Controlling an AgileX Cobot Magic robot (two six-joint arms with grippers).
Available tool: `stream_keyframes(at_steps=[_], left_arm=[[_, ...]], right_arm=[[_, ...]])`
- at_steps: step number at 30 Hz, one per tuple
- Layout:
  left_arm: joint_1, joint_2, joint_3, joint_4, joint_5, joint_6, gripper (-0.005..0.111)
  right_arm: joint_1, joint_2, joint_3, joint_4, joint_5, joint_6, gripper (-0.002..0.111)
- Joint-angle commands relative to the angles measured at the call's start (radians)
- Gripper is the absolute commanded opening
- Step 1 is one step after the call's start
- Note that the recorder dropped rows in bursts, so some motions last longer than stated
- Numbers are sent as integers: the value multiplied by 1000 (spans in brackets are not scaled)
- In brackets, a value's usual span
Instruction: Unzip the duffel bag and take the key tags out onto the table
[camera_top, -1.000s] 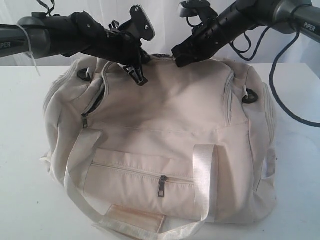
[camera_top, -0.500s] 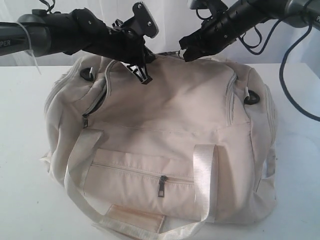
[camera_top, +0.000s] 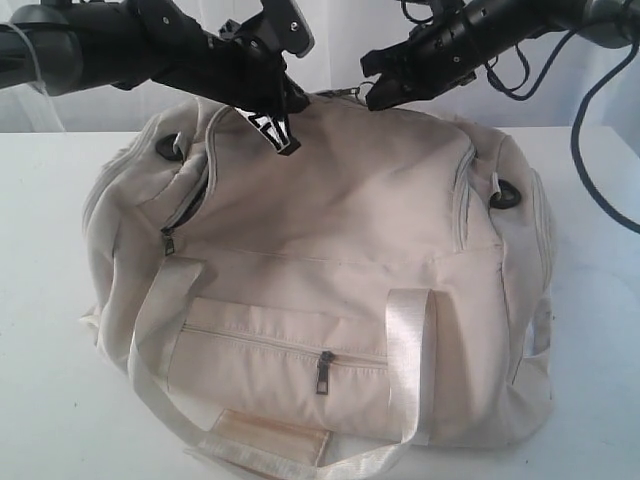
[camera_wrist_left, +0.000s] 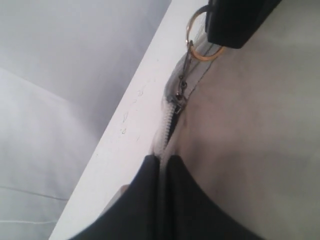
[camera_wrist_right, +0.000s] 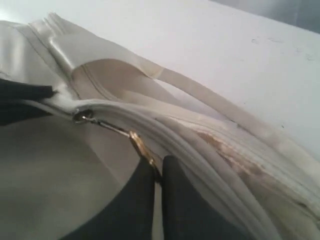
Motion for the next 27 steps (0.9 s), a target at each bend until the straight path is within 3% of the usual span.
stream_keyframes(at_steps=[1, 4, 12, 27], left_arm=[[36, -21, 8, 46, 60, 5, 0], [34, -21, 8, 46, 67, 5, 0], [34, -40, 8, 46, 81, 5, 0], [34, -84, 8, 46, 93, 5, 0]], right_arm=[[-62, -31, -2, 118, -83, -59, 0], [-62, -32, -2, 230, -83, -101, 0], [-60, -26, -2, 262, -160, -103, 0], [-66, -9, -2, 149, -247, -9, 0]])
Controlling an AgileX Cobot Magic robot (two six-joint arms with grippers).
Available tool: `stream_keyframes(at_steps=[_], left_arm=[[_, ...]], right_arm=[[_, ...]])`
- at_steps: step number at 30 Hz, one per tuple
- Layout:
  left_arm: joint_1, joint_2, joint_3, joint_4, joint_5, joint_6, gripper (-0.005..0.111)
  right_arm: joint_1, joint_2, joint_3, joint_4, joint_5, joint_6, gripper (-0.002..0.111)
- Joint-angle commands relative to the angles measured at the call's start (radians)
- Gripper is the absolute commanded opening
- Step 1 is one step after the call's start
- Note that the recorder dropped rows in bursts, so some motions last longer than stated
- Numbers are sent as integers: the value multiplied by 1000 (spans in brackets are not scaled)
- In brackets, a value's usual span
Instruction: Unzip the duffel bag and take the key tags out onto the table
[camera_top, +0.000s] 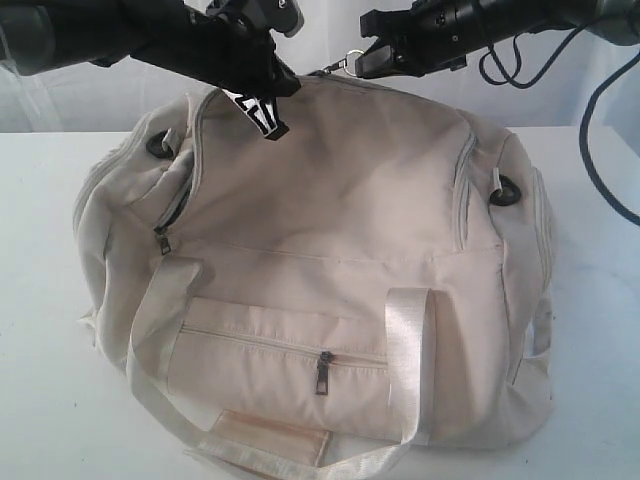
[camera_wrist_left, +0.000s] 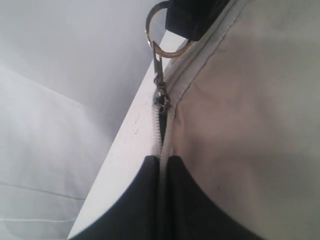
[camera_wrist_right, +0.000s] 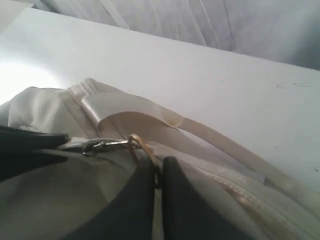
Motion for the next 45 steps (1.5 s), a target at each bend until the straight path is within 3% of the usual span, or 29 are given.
stream_keyframes(at_steps=[1, 15, 31, 38, 45], left_arm=[[22, -29, 8, 22, 54, -1, 0], [22, -23, 8, 20, 80, -1, 0], [22, -23, 8, 20, 80, -1, 0], [22, -23, 8, 20, 79, -5, 0], [22, -23, 8, 20, 79, -13, 0]], right_arm=[[-47, -1, -4, -91, -189, 50, 0], [2, 3, -2, 67, 20, -88, 0], [101, 3, -2, 75, 41, -143, 0], [93, 3, -2, 4, -61, -131, 0], [90, 3, -2, -221, -108, 111, 0]])
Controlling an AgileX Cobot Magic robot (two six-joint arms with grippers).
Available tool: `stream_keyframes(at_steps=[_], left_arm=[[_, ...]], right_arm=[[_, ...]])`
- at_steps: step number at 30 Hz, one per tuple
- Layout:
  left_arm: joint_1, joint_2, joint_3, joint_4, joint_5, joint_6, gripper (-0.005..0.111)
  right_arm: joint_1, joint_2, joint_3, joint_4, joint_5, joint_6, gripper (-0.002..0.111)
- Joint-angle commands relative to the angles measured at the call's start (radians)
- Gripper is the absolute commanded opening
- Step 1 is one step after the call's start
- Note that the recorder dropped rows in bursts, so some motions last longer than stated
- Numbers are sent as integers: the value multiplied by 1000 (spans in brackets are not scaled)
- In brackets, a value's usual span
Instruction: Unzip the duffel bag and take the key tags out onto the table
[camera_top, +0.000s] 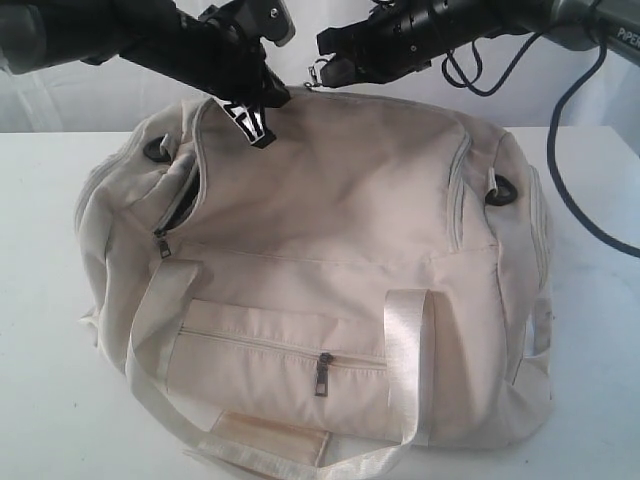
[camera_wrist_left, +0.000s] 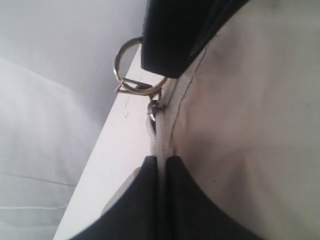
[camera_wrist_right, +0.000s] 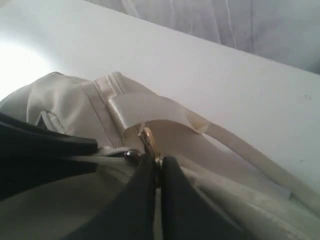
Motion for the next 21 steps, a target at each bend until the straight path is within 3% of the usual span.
stream_keyframes(at_steps=[1, 10, 21], left_arm=[[7, -22, 6, -8, 17, -13, 0], [7, -22, 6, -8, 17, -13, 0], [7, -22, 6, -5, 13, -12, 0]], right_arm=[[-12, 0, -2, -175, -54, 141, 0], [-33, 0, -2, -285, -41, 213, 0], [-130, 0, -2, -301, -18, 239, 0]])
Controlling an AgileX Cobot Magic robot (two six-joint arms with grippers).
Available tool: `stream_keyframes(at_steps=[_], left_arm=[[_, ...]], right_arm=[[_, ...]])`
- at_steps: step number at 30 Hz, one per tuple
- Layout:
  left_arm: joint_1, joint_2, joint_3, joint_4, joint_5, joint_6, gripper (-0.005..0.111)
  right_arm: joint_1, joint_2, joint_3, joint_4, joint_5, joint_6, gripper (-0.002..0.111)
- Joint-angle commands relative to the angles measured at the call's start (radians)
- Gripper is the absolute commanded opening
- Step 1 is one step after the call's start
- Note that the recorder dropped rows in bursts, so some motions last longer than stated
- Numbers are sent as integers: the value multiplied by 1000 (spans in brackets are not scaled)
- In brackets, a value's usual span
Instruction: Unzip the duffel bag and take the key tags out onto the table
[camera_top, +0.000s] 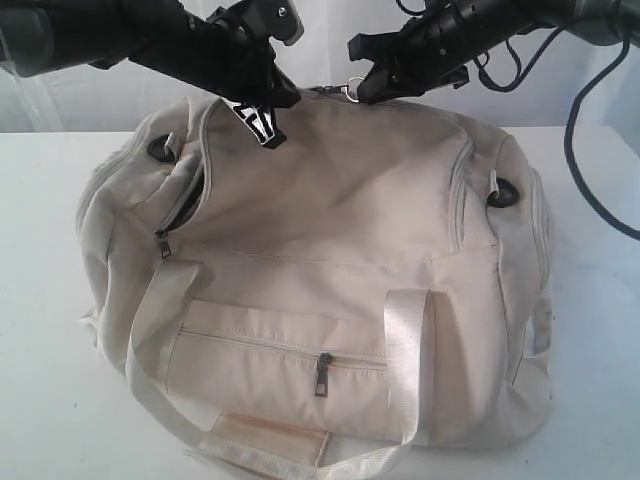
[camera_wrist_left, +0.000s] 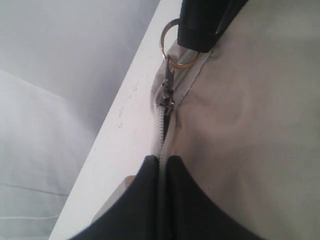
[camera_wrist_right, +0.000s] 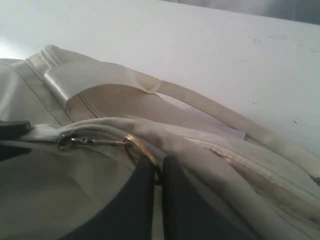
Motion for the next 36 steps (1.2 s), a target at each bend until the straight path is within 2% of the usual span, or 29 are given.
stream_keyframes(at_steps=[1, 8, 13, 15, 17, 18, 20, 22, 26, 29, 33, 34, 36], left_arm=[[17, -22, 2, 20, 19, -9, 0], [17, -22, 2, 65, 18, -42, 0], [17, -22, 2, 65, 55, -44, 1], [17, -22, 2, 65, 92, -44, 9], [17, -22, 2, 65, 139, -44, 27], [17, -22, 2, 65, 158, -44, 41], [17, -22, 2, 65, 178, -44, 59], [17, -22, 2, 65, 182, -58, 65], [17, -22, 2, 65, 213, -80, 59], [17, -22, 2, 89, 280, -133, 42], [17, -22, 2, 163, 391, -197, 5], [17, -22, 2, 180, 417, -202, 0], [17, -22, 2, 208, 454, -233, 0]], right_arm=[[-77, 2, 1, -128, -89, 20, 0], [-85, 2, 1, -182, -91, 31, 0], [-83, 2, 1, 59, 11, -126, 0], [-80, 2, 1, 123, 50, -174, 0], [-71, 2, 1, 149, 90, -201, 0], [-66, 2, 1, 149, 112, -201, 0], [-56, 2, 1, 153, 153, -215, 0], [-47, 2, 1, 162, 191, -228, 0], [-36, 2, 1, 166, 219, -247, 0], [-32, 2, 1, 166, 237, -247, 0], [-26, 2, 1, 168, 267, -247, 0], [-27, 2, 1, 168, 275, -247, 0], [-24, 2, 1, 168, 281, -249, 0]])
